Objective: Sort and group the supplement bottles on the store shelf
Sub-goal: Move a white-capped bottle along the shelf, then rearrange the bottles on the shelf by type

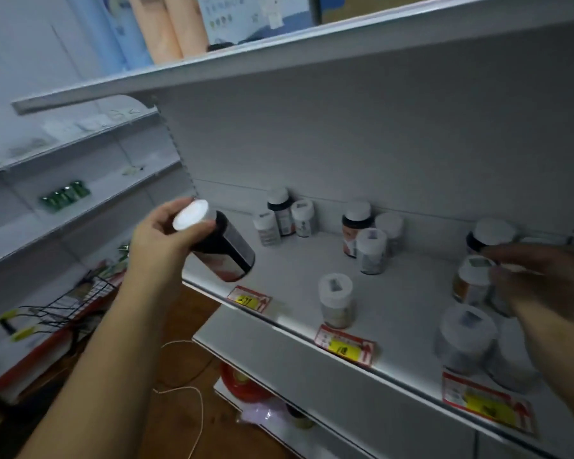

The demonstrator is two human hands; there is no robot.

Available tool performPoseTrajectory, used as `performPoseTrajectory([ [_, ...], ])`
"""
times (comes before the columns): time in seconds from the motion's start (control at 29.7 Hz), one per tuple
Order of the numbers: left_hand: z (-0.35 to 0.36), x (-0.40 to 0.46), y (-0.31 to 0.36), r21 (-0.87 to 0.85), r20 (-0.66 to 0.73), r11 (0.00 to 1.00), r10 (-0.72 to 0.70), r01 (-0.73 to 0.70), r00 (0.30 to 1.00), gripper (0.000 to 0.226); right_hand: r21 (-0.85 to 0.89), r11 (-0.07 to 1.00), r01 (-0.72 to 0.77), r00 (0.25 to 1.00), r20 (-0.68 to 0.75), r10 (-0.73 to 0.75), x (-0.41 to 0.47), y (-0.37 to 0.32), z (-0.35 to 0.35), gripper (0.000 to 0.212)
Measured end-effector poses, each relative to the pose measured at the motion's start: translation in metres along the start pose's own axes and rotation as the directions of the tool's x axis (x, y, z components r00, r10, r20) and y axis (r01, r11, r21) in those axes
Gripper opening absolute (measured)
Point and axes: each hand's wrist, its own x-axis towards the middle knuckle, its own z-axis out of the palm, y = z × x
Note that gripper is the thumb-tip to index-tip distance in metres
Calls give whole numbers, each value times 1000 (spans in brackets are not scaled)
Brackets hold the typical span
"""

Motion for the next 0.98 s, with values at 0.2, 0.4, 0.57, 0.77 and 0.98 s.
performPoseTrajectory([
  [0.2, -11, 66, -62, 52, 113, 998, -50, 44, 992, 38, 94, 995, -35, 996, 90, 26, 27, -9, 76, 37],
  [0.4, -1, 105, -133, 236, 381, 968, -10, -87, 924, 37, 41, 999, -17, 1000, 7, 17, 58, -51, 157, 19],
  [0.57, -5, 124, -155, 212, 537, 972, -29, -101, 843, 43, -28, 999, -36, 999, -17, 36, 84, -57, 211, 16],
  [0.77, -8, 150, -157, 117, 683, 993, -66, -20, 728, 43, -134, 971, -198, 978, -85, 188, 142, -27, 286, 18],
  [0.98, 33, 222, -186, 95, 642, 995, -36, -33, 766, 51, -273, 858, -435, 898, -53, 438, 196, 22, 335, 67],
])
